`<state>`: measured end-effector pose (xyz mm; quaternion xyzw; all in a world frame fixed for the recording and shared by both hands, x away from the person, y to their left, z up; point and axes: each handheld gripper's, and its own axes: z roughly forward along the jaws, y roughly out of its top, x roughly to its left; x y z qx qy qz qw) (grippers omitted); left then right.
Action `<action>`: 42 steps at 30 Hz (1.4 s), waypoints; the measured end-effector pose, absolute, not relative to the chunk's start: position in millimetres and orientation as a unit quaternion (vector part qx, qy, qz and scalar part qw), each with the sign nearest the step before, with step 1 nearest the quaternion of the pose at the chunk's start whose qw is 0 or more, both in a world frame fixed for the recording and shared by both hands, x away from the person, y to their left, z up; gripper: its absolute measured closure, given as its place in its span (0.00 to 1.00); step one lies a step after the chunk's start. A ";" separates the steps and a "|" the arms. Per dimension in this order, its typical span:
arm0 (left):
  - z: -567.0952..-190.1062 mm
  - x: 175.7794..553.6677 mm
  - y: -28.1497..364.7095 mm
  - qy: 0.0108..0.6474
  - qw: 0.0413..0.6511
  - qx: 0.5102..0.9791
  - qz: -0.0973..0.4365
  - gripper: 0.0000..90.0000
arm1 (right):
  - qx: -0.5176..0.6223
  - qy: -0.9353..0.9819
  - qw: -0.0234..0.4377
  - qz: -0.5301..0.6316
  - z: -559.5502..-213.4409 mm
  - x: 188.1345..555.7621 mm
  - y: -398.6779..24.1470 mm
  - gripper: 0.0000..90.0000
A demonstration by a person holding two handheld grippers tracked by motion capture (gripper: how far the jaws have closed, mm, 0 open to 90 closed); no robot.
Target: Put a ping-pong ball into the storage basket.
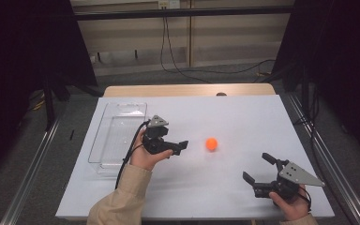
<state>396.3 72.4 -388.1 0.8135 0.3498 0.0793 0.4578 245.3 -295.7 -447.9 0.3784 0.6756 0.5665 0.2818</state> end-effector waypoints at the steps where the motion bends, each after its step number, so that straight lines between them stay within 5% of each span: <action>1: -389.1 395.8 70.4 0.350 0.458 0.814 0.076 0.07 | 0.378 0.676 0.282 0.567 -447.9 245.3 -295.7 0.02; 42: -414.7 392.2 30.2 0.325 0.448 0.830 0.074 0.07 | 0.381 0.675 0.282 0.565 -448.2 246.9 -296.1 0.02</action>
